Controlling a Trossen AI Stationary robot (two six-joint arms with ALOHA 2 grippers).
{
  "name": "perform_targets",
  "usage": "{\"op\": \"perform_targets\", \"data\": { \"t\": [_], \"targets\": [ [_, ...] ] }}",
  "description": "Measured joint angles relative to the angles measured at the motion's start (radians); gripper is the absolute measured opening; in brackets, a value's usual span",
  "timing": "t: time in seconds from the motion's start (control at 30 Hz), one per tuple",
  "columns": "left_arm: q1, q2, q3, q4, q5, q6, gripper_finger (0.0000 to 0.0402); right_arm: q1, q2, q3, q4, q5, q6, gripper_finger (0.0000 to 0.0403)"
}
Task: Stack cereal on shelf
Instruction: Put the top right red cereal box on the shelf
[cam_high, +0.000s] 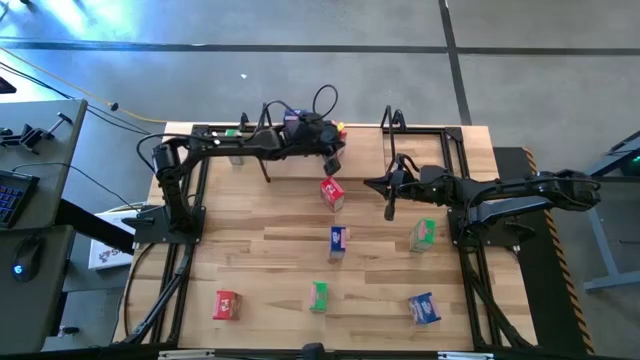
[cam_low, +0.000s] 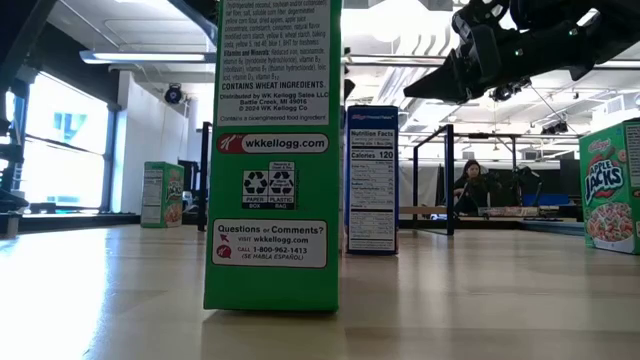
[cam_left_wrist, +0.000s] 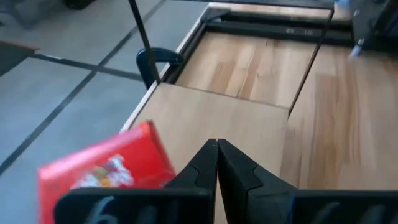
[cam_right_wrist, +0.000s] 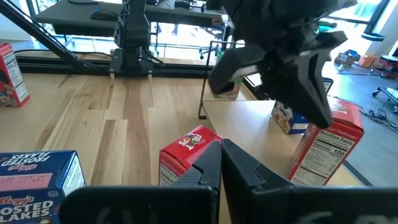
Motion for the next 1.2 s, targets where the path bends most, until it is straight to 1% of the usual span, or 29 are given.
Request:
{"op": "perform_targets", "data": {
  "t": [0.07, 0.2, 0.3, 0.63, 0.7, 0.8, 0.83, 1.2],
  "targets": [
    [0.001, 0.003, 0.044, -0.071, -0.003, 0.035, 0.0003, 0.0, 0.0, 0.0, -0.001, 0.007, 0.0, 0.0],
    [0.001, 0.008, 0.093, -0.145, -0.026, 0.091, 0.0003, 0.0, 0.0, 0.0, -0.004, 0.024, 0.0, 0.0],
    [0.001, 0.008, 0.112, -0.164, -0.051, 0.122, 0.0003, 0.0, 0.0, 0.0, -0.004, 0.034, 0.001, 0.0],
    [0.023, 0.008, 0.119, -0.182, -0.055, 0.191, 0.0003, 0.0, 0.0, 0.0, -0.003, 0.034, 0.02, 0.0],
    [0.033, 0.008, 0.119, -0.187, -0.029, 0.19, 0.0003, 0.0, 0.0, 0.0, -0.003, 0.034, 0.027, 0.0],
    [0.045, 0.008, 0.119, -0.188, 0.054, 0.181, 0.0003, 0.0, 0.0, 0.0, -0.003, 0.034, 0.044, 0.0],
    [0.048, 0.008, 0.119, -0.185, 0.067, 0.178, 0.0003, 0.0, 0.001, 0.0, -0.003, 0.034, 0.046, 0.0],
    [0.039, 0.009, 0.125, -0.174, 0.106, 0.201, 0.0003, 0.0, 0.016, 0.0, 0.002, 0.034, 0.072, 0.0]
  ]
}}
